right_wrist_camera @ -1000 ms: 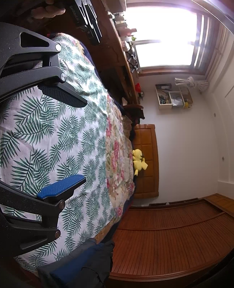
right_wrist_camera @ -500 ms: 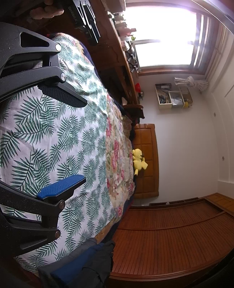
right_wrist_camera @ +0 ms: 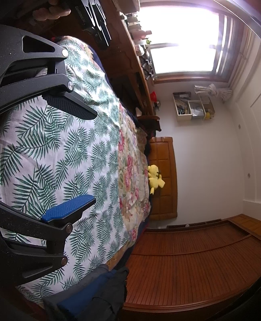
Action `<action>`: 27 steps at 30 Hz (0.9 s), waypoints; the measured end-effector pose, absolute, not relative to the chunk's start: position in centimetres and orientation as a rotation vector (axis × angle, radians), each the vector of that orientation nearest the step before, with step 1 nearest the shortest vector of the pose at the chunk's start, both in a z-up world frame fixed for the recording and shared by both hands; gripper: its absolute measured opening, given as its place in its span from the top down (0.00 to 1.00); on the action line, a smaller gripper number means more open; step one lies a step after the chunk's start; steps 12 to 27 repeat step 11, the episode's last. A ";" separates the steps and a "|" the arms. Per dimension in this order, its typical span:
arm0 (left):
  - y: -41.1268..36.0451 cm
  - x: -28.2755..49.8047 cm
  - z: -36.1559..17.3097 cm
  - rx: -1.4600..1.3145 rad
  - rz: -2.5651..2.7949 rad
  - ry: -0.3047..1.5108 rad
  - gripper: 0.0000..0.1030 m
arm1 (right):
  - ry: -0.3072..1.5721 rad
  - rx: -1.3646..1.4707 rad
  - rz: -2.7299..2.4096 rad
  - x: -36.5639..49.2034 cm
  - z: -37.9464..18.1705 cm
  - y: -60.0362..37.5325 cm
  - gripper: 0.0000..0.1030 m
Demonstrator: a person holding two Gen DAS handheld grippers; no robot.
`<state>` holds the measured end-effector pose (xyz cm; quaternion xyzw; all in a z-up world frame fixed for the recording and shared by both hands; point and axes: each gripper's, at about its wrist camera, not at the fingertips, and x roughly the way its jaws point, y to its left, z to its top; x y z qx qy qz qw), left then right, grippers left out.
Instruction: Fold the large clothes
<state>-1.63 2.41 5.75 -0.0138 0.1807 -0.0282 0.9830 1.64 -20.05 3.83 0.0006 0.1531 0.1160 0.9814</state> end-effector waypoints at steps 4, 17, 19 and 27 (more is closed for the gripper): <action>2.5 -1.7 5.8 -0.027 -0.058 0.362 0.64 | 0.309 0.003 0.233 1.6 3.9 -20.0 0.23; 2.6 -1.7 5.9 -0.026 -0.060 0.362 0.64 | 0.308 0.004 0.233 1.6 3.9 -20.0 0.23; 2.6 -1.7 5.9 -0.026 -0.060 0.362 0.64 | 0.308 0.004 0.233 1.6 3.9 -20.0 0.23; 2.6 -1.7 5.9 -0.026 -0.060 0.362 0.64 | 0.308 0.004 0.233 1.6 3.9 -20.0 0.23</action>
